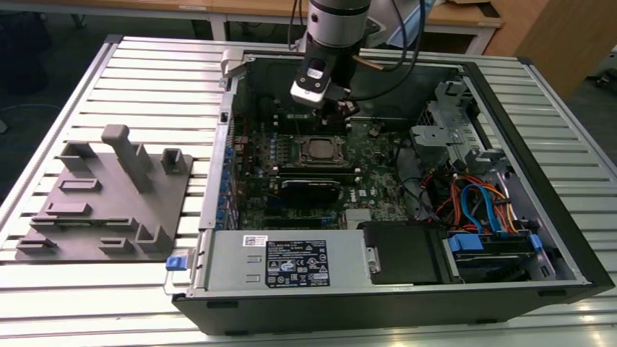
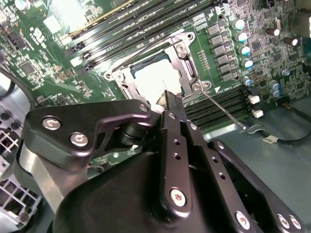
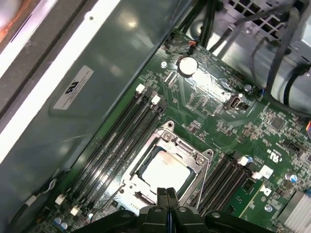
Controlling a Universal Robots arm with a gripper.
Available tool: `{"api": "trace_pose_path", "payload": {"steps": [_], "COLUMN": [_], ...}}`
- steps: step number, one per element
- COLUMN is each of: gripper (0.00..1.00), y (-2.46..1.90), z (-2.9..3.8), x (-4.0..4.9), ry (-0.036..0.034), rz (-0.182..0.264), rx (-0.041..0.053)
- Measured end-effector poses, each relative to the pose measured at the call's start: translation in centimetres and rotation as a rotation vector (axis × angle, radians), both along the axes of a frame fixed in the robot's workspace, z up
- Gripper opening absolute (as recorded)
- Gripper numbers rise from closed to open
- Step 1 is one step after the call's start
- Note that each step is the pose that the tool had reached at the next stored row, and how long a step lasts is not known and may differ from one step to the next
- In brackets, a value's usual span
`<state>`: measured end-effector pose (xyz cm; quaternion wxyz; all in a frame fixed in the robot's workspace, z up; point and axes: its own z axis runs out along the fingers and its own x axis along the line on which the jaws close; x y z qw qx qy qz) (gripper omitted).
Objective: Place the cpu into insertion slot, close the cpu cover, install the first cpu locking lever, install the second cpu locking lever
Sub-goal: 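Install the first cpu locking lever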
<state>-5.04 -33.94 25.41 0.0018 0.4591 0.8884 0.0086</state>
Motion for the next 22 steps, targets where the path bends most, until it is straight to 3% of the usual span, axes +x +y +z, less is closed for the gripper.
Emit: {"api": "trace_pose_path", "payload": {"steps": [16, 22], "gripper": [0.1, 0.1], "y": [0.0, 0.0], "z": [-0.01, -0.01], "x": [-0.01, -0.01], "ry": [-0.0065, -0.0087], "rz": [0.158, 0.251], "rx": [-0.0001, 0.0]}}
